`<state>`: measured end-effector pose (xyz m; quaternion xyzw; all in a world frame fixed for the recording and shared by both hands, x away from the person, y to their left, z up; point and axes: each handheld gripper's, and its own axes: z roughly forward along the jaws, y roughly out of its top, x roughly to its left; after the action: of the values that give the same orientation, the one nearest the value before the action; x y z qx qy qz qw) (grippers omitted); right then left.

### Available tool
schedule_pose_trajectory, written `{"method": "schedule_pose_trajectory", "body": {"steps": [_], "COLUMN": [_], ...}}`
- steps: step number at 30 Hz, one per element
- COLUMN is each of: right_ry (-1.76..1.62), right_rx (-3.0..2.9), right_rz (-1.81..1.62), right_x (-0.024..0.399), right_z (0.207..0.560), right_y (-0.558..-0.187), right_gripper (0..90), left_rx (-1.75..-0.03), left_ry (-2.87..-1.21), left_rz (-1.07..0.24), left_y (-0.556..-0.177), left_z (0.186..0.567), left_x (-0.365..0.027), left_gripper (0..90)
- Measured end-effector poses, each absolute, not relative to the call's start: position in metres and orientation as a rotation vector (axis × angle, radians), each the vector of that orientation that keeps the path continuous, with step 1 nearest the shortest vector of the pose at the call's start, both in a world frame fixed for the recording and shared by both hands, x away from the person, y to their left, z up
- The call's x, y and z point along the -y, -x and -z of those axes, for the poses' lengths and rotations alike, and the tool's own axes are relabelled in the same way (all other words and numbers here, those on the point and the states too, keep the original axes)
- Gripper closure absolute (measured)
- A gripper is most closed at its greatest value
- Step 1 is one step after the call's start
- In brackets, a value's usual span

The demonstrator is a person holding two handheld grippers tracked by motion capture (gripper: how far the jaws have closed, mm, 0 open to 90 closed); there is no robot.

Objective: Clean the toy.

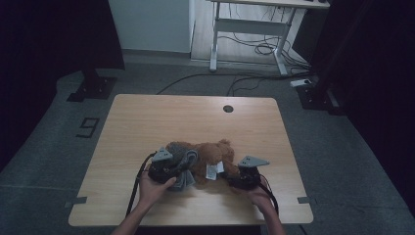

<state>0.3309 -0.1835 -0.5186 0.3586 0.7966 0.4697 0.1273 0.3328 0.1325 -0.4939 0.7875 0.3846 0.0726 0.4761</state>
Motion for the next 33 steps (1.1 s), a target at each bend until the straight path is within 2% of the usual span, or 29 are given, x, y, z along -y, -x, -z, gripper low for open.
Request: {"method": "schedule_pose_trajectory", "body": {"steps": [8,18,23,26,30,33], "right_ry": [-1.023,-0.958,-0.931,-0.943,-0.936,-0.924], "right_rx": [-2.334,-2.325,-2.313,-2.285,-2.281,-2.274], "right_rz": [-1.323,-1.223,-1.173,-1.123,-1.144,-1.167], "right_x": [0.171,0.161,0.165,0.173,0.182,0.184], "right_z": [0.532,0.535,0.534,0.531,0.53,0.531], "right_y": [-0.318,-0.31,-0.322,-0.342,-0.355,-0.356], "right_gripper": [61.1,63.0,63.1,63.1,62.9,62.8], "left_rx": [-0.977,-1.003,-1.026,-1.036,-1.016,-0.948], "left_ry": [-1.918,-1.911,-1.889,-1.874,-1.867,-1.85], "left_rz": [-0.148,-0.126,-0.116,-0.101,-0.099,-0.133], "left_y": [-0.34,-0.351,-0.363,-0.372,-0.369,-0.356], "left_z": [0.504,0.51,0.511,0.51,0.501,0.48], "left_x": [-0.127,-0.121,-0.112,-0.105,-0.107,-0.107], "left_gripper": [79.5,79.2,79.2,79.2,79.1,79.2]}}
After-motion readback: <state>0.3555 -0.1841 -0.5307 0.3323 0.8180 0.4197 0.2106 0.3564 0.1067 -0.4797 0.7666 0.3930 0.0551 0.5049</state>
